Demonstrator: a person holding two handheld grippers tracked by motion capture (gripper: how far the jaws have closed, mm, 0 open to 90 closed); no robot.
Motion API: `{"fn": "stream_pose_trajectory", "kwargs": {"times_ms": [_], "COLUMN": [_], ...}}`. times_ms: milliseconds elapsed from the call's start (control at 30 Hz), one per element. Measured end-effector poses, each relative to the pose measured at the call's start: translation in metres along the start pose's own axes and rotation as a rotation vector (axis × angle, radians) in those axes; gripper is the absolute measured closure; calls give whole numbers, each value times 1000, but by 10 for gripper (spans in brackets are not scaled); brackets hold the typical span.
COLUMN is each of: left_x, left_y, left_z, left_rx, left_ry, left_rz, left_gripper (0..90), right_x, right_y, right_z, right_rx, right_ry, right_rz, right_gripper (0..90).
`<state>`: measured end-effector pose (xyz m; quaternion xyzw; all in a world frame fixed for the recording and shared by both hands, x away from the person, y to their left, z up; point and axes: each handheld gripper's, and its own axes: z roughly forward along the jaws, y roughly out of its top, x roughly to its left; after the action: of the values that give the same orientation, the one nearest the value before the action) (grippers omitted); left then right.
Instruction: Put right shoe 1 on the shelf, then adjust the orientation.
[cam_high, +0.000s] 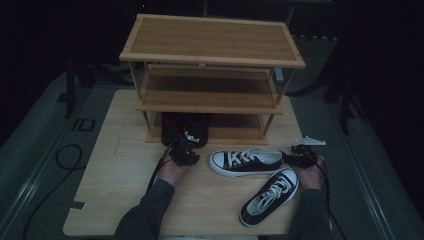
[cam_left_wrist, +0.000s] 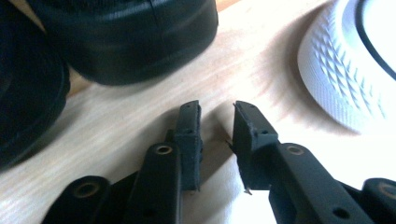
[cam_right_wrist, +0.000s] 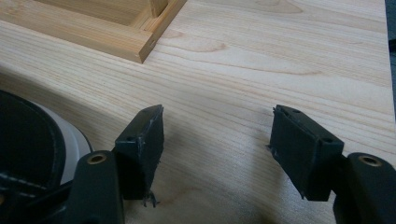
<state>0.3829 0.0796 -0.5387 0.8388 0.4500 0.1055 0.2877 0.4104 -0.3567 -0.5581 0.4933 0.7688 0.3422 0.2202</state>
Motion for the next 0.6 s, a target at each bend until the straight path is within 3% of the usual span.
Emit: {"fn": "stream_pose_trajectory", "kwargs": {"times_ms": [200,600], "left_x": [3,11], "left_y": [-14,-35], "left_z": [-9,-21], "left_rx": [-8,-30], "left_ry": [2,10], "left_rz": [13,-4], "left_gripper": [655,601], "right_x": [0,0], "right_y": [0,0], "right_z": [0,0], "right_rx": [0,1], "right_ry": [0,0], "right_rz": [0,0], "right_gripper": [349,349]}}
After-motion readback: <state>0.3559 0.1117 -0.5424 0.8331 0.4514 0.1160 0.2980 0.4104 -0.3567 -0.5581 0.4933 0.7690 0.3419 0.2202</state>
